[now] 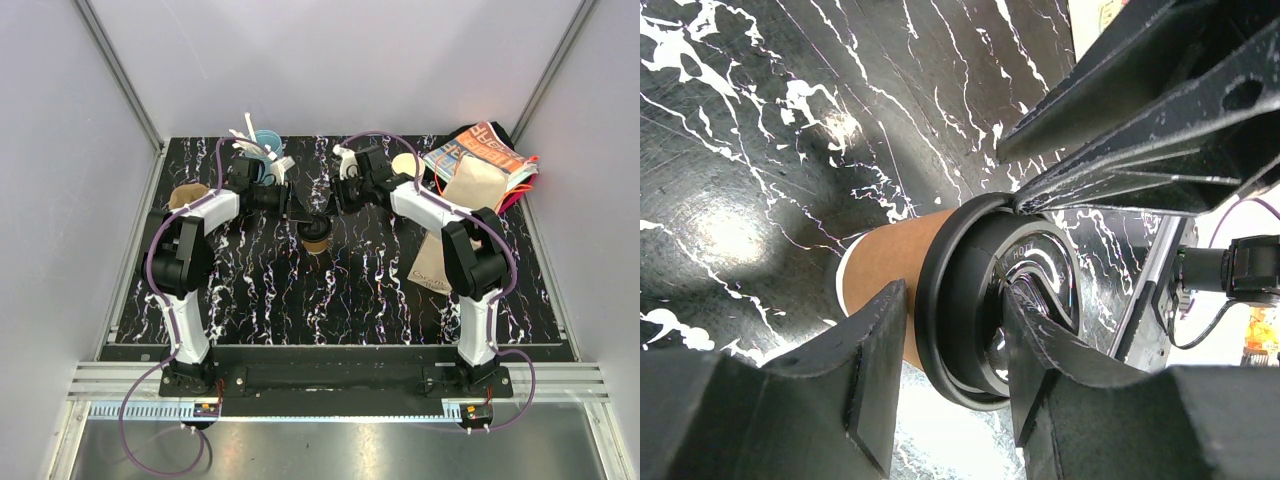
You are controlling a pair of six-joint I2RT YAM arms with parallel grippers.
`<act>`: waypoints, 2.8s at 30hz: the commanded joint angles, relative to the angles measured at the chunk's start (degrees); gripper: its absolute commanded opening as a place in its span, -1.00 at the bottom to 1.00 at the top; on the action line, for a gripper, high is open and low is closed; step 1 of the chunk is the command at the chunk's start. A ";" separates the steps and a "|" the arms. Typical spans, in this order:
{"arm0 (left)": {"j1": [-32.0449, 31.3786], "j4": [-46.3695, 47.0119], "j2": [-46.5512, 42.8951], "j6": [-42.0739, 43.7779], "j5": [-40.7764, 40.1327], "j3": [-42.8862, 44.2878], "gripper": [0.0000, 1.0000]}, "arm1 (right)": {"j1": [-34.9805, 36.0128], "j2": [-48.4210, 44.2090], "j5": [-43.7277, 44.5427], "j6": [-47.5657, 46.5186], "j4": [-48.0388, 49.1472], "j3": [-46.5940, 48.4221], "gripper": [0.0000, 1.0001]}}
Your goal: Pack the takeout coffee
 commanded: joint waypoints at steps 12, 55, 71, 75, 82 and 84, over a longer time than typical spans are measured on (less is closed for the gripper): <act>-3.27 -10.95 4.43 4.52 -18.06 -2.18 -0.31 | 3.52 2.91 8.65 -2.94 -3.54 -6.77 -0.33; -3.88 -9.81 3.29 3.91 -20.43 -3.59 -0.36 | 2.47 -13.00 1.10 -1.81 1.11 -13.89 -0.07; -3.88 -9.55 3.02 4.09 -20.00 -3.85 -0.37 | 3.52 -9.04 2.24 0.75 1.38 -10.11 -0.06; -3.88 -9.55 3.11 4.09 -20.08 -3.76 -0.38 | 4.13 -8.17 5.83 -0.57 0.94 -10.46 -0.07; -3.88 -9.90 2.84 4.09 -20.61 -3.94 -0.38 | 4.84 -5.71 10.84 -2.42 0.76 -13.19 -0.12; -3.97 -9.99 2.84 4.09 -20.70 -4.03 -0.39 | 4.84 -5.09 12.25 -2.59 0.68 -13.19 -0.13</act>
